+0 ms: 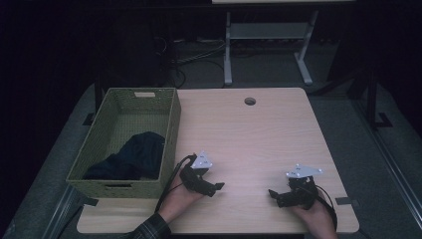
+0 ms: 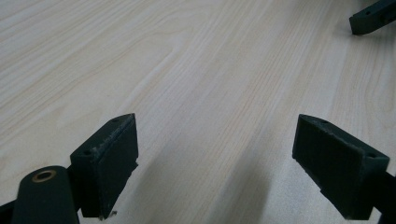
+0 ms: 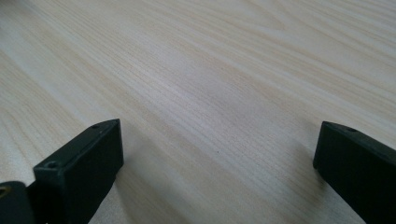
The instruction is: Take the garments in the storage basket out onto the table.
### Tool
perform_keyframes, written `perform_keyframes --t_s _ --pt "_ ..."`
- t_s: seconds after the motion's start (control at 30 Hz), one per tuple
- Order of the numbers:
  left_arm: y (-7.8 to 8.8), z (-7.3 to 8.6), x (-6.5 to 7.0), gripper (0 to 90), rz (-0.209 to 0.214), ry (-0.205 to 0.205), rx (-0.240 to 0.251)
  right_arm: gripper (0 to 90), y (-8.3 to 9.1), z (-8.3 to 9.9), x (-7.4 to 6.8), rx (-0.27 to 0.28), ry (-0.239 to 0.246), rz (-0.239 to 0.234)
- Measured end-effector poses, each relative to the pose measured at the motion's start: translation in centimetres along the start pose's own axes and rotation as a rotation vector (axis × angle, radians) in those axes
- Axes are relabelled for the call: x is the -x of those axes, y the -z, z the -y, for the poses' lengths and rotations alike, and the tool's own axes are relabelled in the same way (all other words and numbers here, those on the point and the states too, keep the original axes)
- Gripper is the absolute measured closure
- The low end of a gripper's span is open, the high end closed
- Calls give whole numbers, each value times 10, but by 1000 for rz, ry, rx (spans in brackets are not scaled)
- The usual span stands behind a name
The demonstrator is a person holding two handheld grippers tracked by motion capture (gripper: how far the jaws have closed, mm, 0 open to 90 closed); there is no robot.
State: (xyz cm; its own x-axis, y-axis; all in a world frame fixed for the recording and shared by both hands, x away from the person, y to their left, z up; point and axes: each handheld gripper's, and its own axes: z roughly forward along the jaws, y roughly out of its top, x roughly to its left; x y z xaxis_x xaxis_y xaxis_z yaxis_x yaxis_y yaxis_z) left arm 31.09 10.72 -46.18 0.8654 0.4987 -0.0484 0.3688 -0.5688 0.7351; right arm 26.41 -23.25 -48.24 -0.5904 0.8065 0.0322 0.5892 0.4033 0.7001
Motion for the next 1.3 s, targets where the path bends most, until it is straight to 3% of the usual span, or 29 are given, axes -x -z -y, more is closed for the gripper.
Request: perform_keyframes --t_s 1.3 --pt "14 -20 -10 141 32 10 32 13 0 0 0 0 0 0"
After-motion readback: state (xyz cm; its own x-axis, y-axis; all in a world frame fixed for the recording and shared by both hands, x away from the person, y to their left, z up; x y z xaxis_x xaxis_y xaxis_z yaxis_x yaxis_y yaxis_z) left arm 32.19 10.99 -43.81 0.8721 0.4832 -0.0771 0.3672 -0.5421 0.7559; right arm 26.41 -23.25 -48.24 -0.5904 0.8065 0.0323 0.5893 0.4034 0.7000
